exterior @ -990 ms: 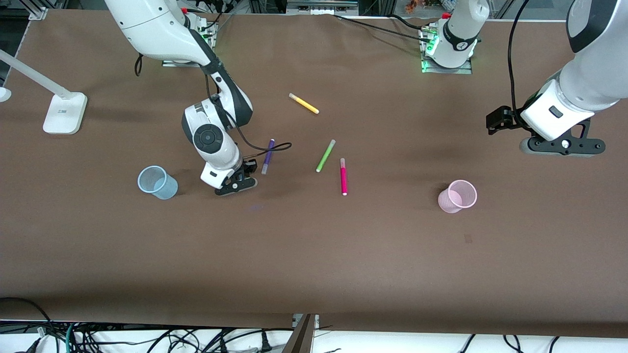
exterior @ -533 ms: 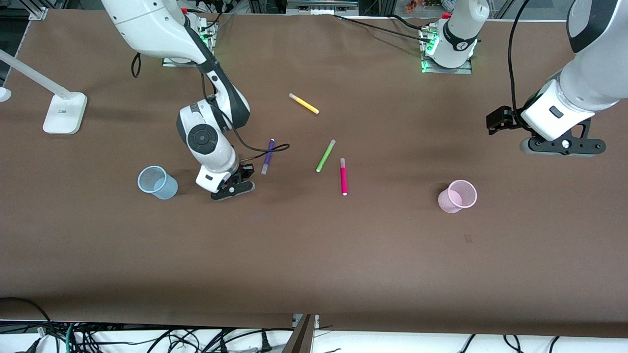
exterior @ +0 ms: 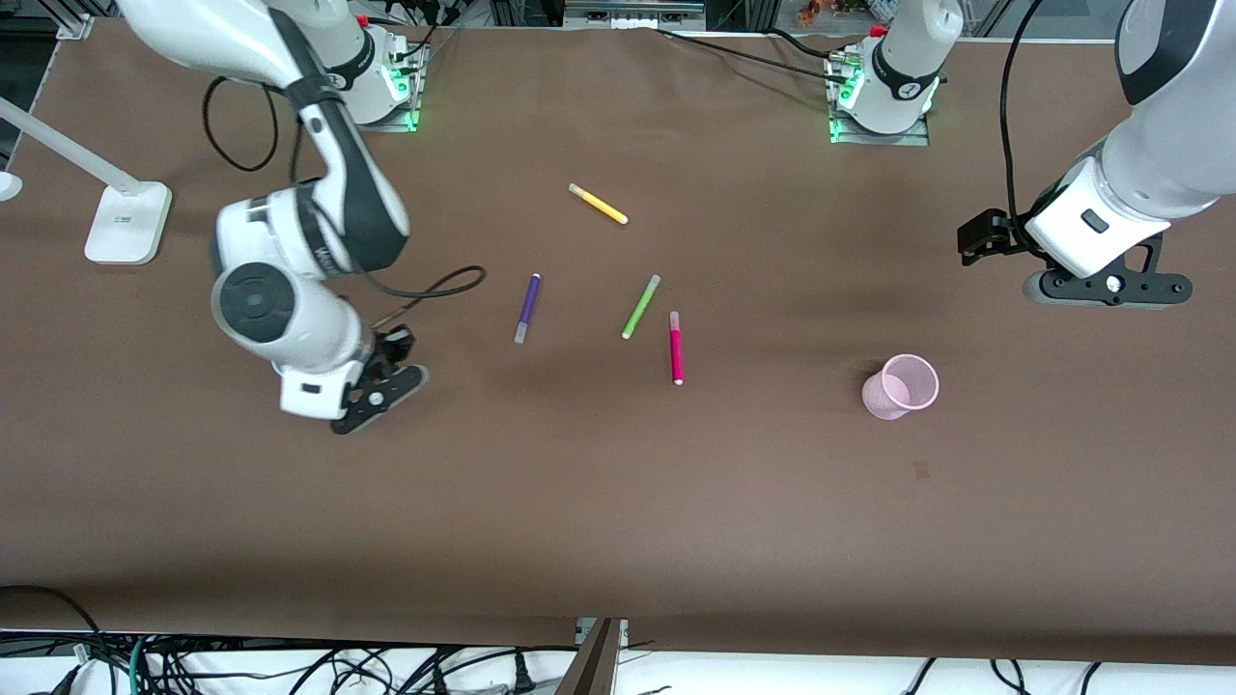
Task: Place pink and blue markers in matching cups
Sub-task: 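Carry the blue marker over the blue cup while the left gripper reaches out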
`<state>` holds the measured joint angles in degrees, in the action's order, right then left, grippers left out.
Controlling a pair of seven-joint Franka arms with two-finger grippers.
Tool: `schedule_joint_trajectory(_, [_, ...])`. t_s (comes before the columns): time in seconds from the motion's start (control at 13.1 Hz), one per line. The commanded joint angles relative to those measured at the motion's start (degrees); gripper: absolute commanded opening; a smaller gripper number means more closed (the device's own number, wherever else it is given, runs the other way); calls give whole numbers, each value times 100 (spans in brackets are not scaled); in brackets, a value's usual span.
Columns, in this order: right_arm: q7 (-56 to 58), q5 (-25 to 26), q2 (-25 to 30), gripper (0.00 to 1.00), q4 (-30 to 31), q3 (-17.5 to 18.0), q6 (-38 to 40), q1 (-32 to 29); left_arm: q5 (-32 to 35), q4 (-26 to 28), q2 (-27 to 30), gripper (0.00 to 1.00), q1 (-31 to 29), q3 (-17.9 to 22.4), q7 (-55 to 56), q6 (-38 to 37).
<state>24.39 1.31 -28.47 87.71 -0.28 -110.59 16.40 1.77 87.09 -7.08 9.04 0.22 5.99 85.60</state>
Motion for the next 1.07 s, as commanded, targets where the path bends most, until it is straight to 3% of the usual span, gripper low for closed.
schedule_joint_trajectory(0.0, [1073,-314,95,0,-105,54,152,-189,-80,133,110,100,19,57,-124,19])
schedule_joint_trajectory(0.61, [4782,-1852,166,0,-61,46,204,-1015,-98,116,49,100,116,31,-19,18])
schedule_joint_trajectory(0.84, [5802,-2590,131,0,-18,54,757,-1489,-317,90,-82,100,133,-162,269,71])
schedule_joint_trajectory(0.99, [6697,-3038,44,0,105,54,1011,-1788,-309,80,-276,100,133,-495,648,342])
